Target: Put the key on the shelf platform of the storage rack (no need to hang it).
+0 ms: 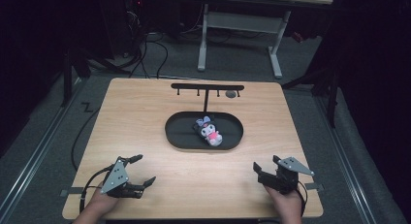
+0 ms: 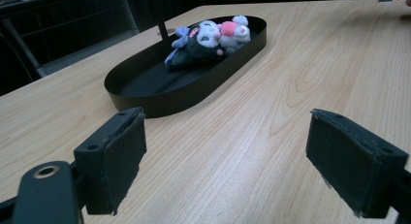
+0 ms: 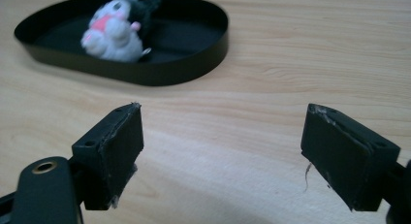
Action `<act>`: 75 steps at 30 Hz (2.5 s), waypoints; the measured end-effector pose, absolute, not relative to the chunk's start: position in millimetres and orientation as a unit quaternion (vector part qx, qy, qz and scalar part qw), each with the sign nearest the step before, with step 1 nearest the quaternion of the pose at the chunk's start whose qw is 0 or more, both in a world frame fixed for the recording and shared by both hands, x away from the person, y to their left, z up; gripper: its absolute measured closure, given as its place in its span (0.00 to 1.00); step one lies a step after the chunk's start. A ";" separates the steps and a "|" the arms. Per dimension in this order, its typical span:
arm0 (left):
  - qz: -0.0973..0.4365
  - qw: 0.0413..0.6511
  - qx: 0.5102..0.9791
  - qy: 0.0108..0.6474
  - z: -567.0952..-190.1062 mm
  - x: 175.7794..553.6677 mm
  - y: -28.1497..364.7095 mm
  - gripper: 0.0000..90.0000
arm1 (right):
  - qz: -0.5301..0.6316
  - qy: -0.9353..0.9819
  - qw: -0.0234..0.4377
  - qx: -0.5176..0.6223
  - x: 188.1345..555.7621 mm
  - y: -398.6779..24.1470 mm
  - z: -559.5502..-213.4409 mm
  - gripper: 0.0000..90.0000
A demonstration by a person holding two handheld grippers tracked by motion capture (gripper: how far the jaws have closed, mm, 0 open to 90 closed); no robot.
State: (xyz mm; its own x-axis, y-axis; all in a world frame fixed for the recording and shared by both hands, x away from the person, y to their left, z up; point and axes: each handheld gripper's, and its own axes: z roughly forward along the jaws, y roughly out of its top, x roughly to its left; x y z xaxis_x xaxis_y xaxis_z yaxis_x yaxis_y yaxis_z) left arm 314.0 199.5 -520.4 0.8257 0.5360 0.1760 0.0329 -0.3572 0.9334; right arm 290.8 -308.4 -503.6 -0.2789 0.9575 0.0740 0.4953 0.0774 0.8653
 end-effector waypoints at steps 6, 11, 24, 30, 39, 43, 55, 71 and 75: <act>0.235 0.531 0.794 0.180 -520.6 315.4 196.4 0.17 | 0.428 0.664 0.272 0.550 292.6 -319.2 -507.5 0.17; 0.228 0.520 0.803 0.180 -520.6 318.0 193.0 0.17 | 0.415 0.680 0.267 0.542 284.4 -326.6 -515.4 0.17; 0.222 0.523 0.805 0.169 -520.5 317.0 193.5 0.17 | 0.419 0.677 0.279 0.537 271.7 -324.8 -511.1 0.16; 0.211 0.520 0.810 0.169 -520.5 320.1 191.6 0.17 | 0.418 0.687 0.283 0.522 273.0 -318.2 -510.4 0.16; 0.207 0.511 0.816 0.176 -520.6 324.4 187.7 0.17 | 0.425 0.688 0.281 0.517 269.4 -320.6 -510.0 0.16; 0.208 0.509 0.818 0.170 -520.8 323.6 186.7 0.17 | 0.421 0.694 0.280 0.513 267.0 -320.5 -511.4 0.16; 0.198 0.507 0.821 0.171 -520.8 327.0 185.3 0.17 | 0.416 0.694 0.278 0.517 259.7 -320.8 -512.1 0.16; 0.199 0.502 0.825 0.167 -520.9 325.0 184.8 0.17 | 0.417 0.698 0.275 0.514 262.4 -319.0 -512.7 0.16; 0.200 0.503 0.824 0.167 -520.9 325.3 184.8 0.17 | 0.417 0.697 0.275 0.514 262.6 -318.9 -512.5 0.16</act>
